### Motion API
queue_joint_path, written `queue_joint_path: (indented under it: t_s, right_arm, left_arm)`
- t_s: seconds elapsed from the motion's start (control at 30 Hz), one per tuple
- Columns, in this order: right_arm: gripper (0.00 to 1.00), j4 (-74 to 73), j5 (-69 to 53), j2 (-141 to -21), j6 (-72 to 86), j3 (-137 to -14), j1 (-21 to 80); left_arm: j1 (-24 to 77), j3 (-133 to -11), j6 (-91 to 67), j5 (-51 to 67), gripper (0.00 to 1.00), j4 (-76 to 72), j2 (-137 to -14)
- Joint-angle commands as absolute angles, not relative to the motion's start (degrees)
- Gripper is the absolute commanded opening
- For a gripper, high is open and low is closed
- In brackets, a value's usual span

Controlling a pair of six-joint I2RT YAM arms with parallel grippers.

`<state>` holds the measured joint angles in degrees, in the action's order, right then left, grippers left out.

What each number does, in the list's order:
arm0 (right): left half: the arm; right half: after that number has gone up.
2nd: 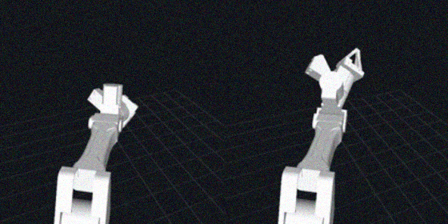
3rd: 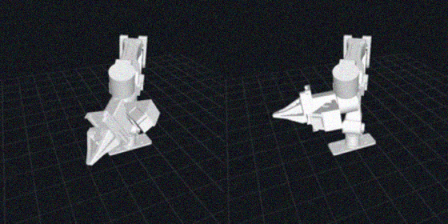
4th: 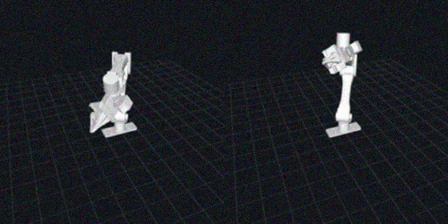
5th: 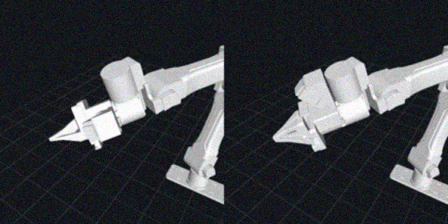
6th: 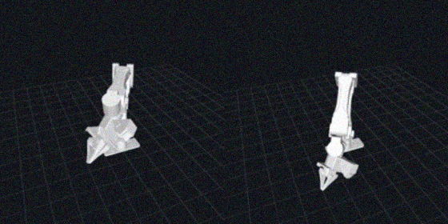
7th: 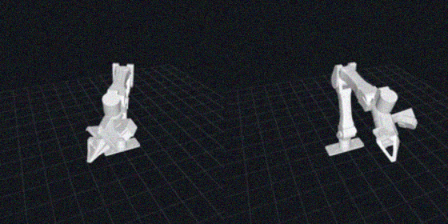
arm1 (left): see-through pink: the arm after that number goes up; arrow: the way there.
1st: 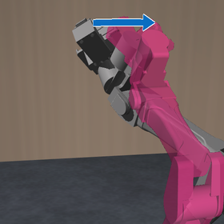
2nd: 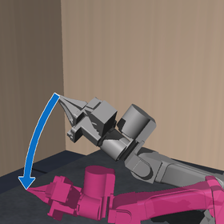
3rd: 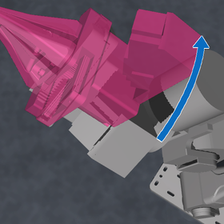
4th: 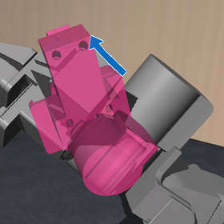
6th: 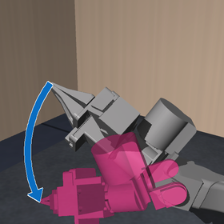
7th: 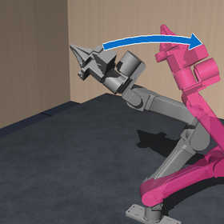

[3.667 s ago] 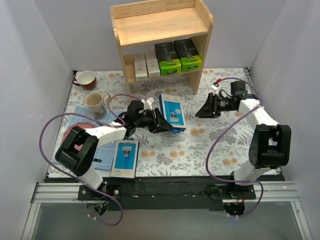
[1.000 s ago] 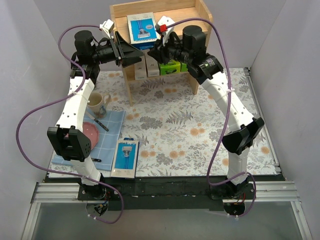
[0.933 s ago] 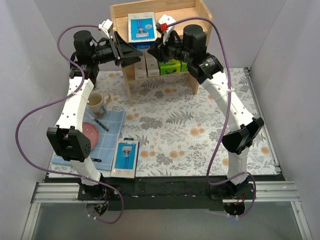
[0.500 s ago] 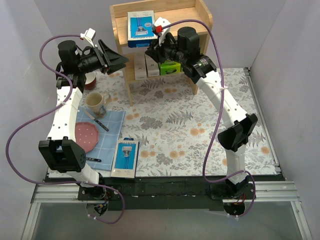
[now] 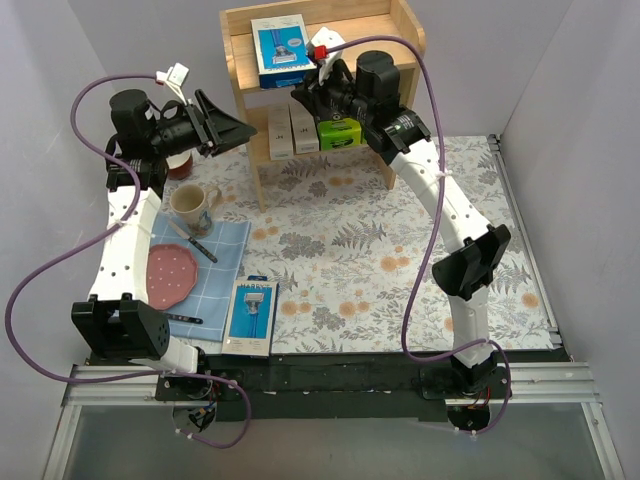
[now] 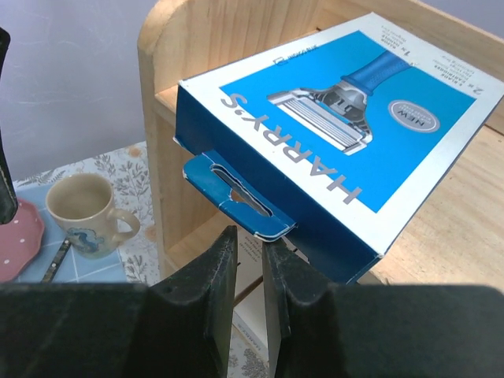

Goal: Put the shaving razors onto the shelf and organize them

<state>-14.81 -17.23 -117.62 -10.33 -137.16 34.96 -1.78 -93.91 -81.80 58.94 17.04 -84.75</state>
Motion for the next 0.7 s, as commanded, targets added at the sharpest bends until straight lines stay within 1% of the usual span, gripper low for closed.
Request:
queue_joint_path:
  t_s: [0.0, 0.33, 0.5, 0.67]
  right_arm:
    - [0.26, -11.9, -17.2, -117.8, -9.1, -138.5, 35.0]
    - [0.26, -10.7, -17.1, -115.0, -9.4, -138.5, 35.0]
    - [0.25, -10.1, -14.6, -117.3, -9.7, -140.6, 34.9]
    - [0.25, -9.3, -13.4, -120.3, -10.5, -143.5, 34.8]
  left_arm:
    - [-2.3, -92.1, -80.2, 58.0, 0.61, 18.5, -82.0]
    - [-2.6, -90.2, -79.0, 57.1, 0.62, 18.5, -81.3]
    - [-2.9, -89.5, -76.9, 56.2, 0.65, 19.9, -81.3]
    - [-3.1, -88.7, -75.5, 56.0, 0.66, 21.4, -80.8]
